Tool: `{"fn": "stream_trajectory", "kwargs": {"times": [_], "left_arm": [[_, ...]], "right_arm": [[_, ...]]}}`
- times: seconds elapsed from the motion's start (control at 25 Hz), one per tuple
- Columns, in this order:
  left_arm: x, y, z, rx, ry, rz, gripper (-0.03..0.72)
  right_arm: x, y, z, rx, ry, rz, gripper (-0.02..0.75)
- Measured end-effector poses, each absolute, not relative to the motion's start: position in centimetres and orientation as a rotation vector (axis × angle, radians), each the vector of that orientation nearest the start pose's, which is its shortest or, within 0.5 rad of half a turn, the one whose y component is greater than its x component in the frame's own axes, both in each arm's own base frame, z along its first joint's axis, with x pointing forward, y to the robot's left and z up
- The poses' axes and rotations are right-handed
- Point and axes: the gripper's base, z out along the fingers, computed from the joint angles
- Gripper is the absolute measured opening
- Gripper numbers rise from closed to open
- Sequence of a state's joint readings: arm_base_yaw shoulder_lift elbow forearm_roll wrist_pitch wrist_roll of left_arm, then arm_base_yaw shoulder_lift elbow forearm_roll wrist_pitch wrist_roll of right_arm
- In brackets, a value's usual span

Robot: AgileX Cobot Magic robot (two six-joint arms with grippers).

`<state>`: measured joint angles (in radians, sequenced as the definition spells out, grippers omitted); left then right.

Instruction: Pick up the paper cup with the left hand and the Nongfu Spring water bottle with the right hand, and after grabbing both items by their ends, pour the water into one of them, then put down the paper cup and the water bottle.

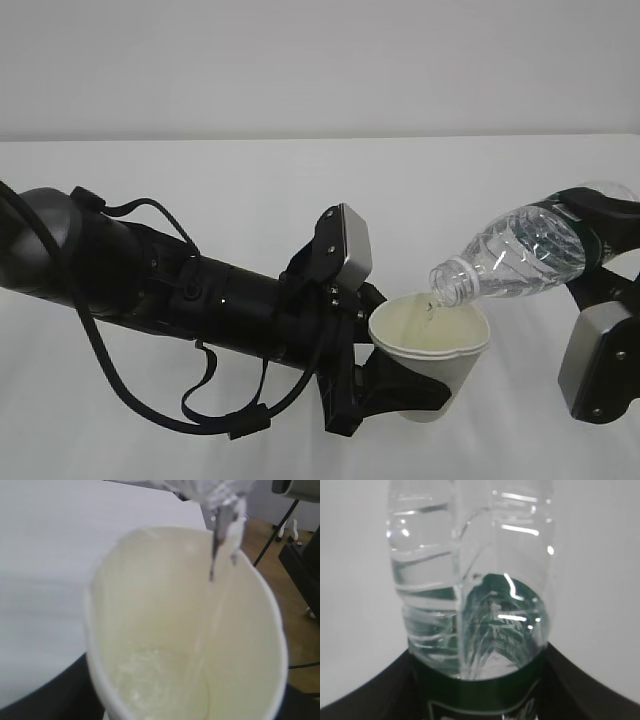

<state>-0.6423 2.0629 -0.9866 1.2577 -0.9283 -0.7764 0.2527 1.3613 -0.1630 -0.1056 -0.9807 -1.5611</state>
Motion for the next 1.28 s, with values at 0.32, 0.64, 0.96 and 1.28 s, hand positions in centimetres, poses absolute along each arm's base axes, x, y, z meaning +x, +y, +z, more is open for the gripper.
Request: {"fn": "stream_trajectory", "kwargs": {"times": [0.32, 0.64, 0.96, 1.28], "left_arm": [[25.65, -27.85, 12.29, 1.394, 1.62, -1.133, 0.453], [25.65, -27.85, 12.29, 1.394, 1.62, -1.133, 0.453], [25.65, -27.85, 12.29, 1.394, 1.62, -1.133, 0.453], [25.65, -27.85, 12.29, 1.393, 1.62, -1.133, 0.453]], "right_arm": [[19.17, 5.72, 18.02, -1.482, 1.014, -0.932, 0.428], [19.17, 5.72, 18.02, -1.481, 1.014, -0.933, 0.428], [19.17, 5.72, 18.03, -1.482, 1.013, -0.934, 0.428], [19.19, 5.66, 18.03, -1.482, 1.015, -0.943, 0.428]]}}
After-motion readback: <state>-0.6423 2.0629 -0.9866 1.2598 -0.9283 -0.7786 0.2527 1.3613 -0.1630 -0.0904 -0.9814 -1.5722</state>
